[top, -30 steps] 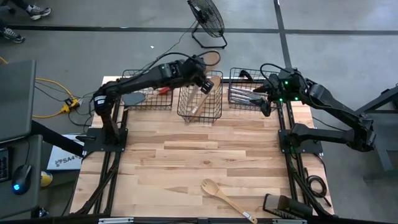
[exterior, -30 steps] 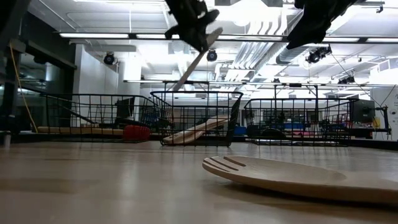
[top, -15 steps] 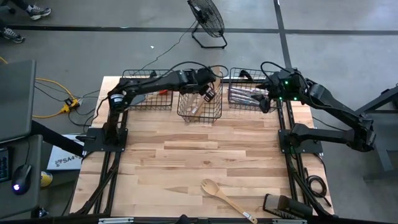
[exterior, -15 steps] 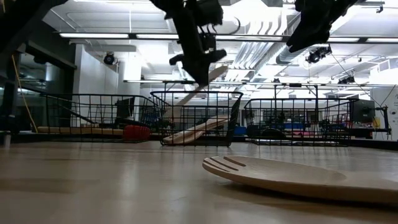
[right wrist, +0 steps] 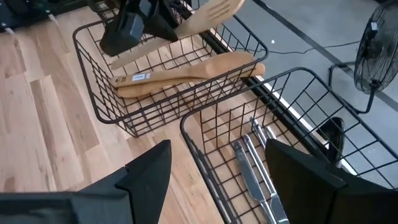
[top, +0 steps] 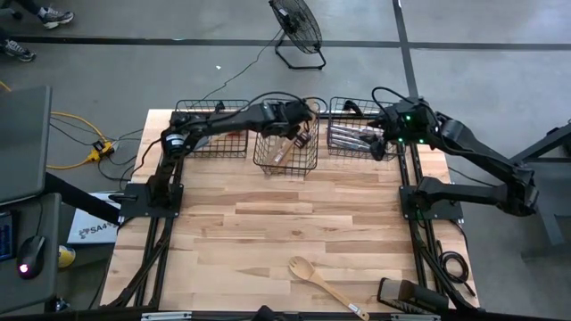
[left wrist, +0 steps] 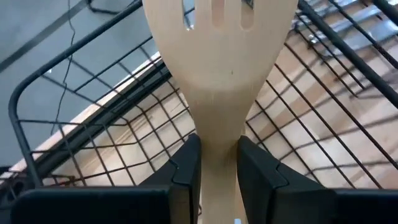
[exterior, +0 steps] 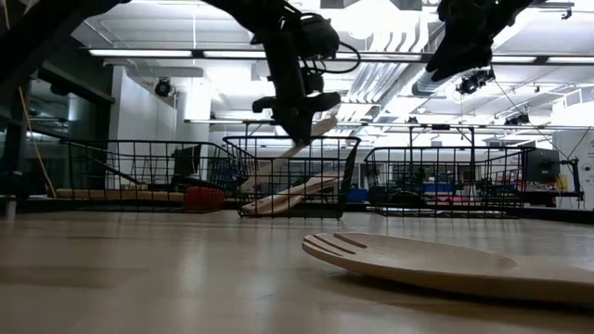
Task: Pick & Place Kitchen Items
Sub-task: Put the brown serving spoon into the middle wire basket
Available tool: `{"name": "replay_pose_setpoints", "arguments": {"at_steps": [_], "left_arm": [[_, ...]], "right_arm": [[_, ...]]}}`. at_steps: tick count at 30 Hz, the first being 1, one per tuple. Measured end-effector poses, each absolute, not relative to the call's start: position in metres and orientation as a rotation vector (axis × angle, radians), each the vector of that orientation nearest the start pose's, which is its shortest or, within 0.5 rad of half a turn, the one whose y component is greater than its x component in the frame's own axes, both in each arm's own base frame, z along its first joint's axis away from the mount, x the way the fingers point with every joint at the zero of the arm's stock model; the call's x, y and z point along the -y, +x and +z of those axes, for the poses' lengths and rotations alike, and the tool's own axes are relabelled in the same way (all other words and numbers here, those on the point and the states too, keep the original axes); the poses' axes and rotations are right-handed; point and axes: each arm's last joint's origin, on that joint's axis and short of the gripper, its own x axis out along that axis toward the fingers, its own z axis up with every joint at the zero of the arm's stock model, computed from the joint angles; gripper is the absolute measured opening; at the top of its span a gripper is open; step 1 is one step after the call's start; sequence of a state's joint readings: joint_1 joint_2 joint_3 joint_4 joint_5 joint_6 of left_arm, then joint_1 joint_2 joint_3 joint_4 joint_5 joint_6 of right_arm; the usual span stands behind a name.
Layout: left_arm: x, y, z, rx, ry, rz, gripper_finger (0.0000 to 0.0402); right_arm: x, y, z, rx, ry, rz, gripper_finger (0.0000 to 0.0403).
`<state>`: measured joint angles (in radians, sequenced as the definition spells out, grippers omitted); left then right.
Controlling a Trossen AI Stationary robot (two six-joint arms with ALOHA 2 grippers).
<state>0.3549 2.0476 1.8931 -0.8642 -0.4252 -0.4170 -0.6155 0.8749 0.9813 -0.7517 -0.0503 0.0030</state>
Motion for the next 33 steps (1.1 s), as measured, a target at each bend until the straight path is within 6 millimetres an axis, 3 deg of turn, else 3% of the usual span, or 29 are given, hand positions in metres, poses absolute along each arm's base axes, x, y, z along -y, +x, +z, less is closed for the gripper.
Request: {"name": "replay_pose_setpoints", "arguments": {"at_steps": [7,26,33], "left_arm": [[-0.167,0.409,0.278,-0.855,-0.412,0.942,0.0071],[-0.171,0.417,0.241,-0.964,-0.473,0.932,0.0071],[-0.171,0.418,0.242,-0.954,-0.473,0.932,0.0071]], "right_arm": [[0.097,0.14,0.33,-0.639,0.227,-0.545,0.0252],[0.103,0.146,0.325,-0.68,0.219,-0.573,0.0252],[0.103,0.146,0.325,-0.68,0.218,-0.572,0.0252]]}}
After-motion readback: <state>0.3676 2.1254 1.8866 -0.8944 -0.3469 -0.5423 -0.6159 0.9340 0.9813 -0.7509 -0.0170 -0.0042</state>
